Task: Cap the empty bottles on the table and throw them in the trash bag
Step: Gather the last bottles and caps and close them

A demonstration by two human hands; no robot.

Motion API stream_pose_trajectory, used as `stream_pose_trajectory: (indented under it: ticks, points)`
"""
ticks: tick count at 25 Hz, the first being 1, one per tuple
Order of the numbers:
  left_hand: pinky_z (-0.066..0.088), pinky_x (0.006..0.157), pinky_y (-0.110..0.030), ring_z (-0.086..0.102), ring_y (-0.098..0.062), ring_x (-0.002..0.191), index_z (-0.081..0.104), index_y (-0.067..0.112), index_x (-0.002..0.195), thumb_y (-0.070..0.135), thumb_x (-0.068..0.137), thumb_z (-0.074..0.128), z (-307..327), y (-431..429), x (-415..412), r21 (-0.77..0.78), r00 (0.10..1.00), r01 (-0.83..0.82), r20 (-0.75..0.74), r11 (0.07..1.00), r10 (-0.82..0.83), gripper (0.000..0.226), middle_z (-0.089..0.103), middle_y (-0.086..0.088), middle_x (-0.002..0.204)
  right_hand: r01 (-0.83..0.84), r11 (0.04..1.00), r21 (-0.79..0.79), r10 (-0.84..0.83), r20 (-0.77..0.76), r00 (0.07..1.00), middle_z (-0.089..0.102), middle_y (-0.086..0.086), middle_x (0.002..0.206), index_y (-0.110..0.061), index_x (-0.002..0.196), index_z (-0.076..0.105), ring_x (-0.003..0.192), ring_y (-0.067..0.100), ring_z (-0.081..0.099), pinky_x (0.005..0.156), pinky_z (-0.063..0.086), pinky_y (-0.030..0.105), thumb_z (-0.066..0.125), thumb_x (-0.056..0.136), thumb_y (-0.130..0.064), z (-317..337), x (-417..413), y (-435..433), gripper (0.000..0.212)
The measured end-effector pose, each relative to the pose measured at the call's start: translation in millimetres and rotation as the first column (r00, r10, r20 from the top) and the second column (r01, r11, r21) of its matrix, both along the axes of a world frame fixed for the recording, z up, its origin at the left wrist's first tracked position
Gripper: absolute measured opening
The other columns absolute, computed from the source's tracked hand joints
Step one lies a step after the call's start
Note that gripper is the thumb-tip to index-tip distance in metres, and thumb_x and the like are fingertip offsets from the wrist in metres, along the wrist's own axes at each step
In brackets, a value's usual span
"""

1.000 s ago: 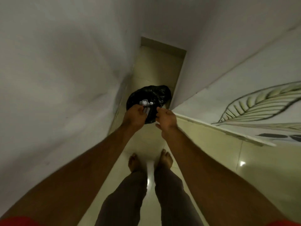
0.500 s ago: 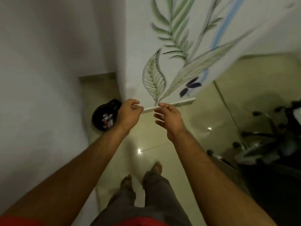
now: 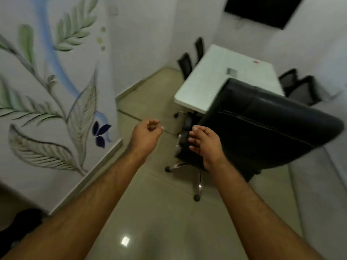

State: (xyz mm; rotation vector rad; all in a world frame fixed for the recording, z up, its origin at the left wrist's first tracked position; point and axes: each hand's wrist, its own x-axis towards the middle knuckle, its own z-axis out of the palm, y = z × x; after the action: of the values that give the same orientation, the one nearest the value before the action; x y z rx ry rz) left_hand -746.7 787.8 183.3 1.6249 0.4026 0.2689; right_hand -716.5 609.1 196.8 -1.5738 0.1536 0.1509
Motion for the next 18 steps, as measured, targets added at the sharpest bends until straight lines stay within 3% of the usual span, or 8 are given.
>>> stream_pose_trajectory:
  ticks: [3, 7, 10, 14, 18]
  points:
    - [0.046, 0.071, -0.017, 0.062, -0.005, 0.087, 0.063, 0.017, 0.112, 0.018, 0.089, 0.067, 28.9, -112.8, 7.3, -0.017, 0.99, 0.129, 0.062, 0.992, -0.128, 0.024, 0.065, 0.007, 0.092, 0.159, 0.987, -0.003, -0.158, 0.057, 0.986, 0.069, 0.0, 0.102, -0.022, 0.102, 0.067, 0.088, 0.014, 0.064, 0.078, 0.055, 0.032, 0.059, 0.097, -0.023, 16.4, -20.5, -126.1, 0.009]
    - [0.051, 0.086, -0.027, 0.065, -0.011, 0.098, 0.062, 0.016, 0.119, 0.017, 0.089, 0.066, 50.8, -250.3, 2.1, -0.039, 0.958, 0.269, 0.115, 0.962, -0.263, 0.03, 0.069, 0.001, 0.103, 0.309, 0.951, 0.025, -0.31, 0.088, 0.947, 0.071, 0.004, 0.113, -0.025, 0.105, 0.066, 0.103, 0.018, 0.067, 0.084, 0.056, 0.036, 0.06, 0.097, -0.027, 29.6, -48.8, -273.2, 0.01]
    - [0.051, 0.085, -0.025, 0.064, -0.008, 0.103, 0.06, 0.02, 0.123, 0.018, 0.09, 0.065, 63.5, -350.8, 1.0, -0.005, 0.919, 0.366, 0.157, 0.931, -0.36, 0.033, 0.068, 0.004, 0.108, 0.381, 0.923, 0.047, -0.384, 0.113, 0.916, 0.071, 0.003, 0.113, -0.024, 0.109, 0.066, 0.104, 0.019, 0.068, 0.083, 0.056, 0.035, 0.06, 0.097, -0.028, 40.0, -63.1, -372.7, 0.014]
    - [0.05, 0.082, -0.018, 0.063, -0.005, 0.103, 0.058, 0.021, 0.126, 0.017, 0.09, 0.065, 79.1, -451.8, 18.9, 0.009, 0.871, 0.458, 0.195, 0.889, -0.451, 0.037, 0.066, 0.005, 0.111, 0.404, 0.912, 0.066, -0.409, 0.181, 0.894, 0.072, 0.0, 0.1, -0.022, 0.103, 0.065, 0.087, 0.013, 0.067, 0.076, 0.055, 0.031, 0.059, 0.098, -0.025, 56.7, -52.6, -455.5, 0.009]
    - [0.05, 0.079, -0.016, 0.065, -0.005, 0.1, 0.06, 0.019, 0.122, 0.015, 0.089, 0.066, 79.4, -563.3, 84.2, -0.008, 0.833, 0.529, 0.198, 0.849, -0.517, 0.034, 0.068, 0.002, 0.109, 0.505, 0.859, 0.082, -0.51, 0.212, 0.834, 0.073, 0.0, 0.109, -0.021, 0.121, 0.064, 0.099, 0.016, 0.069, 0.083, 0.057, 0.036, 0.061, 0.096, -0.032, 60.3, 6.3, -553.2, 0.028]
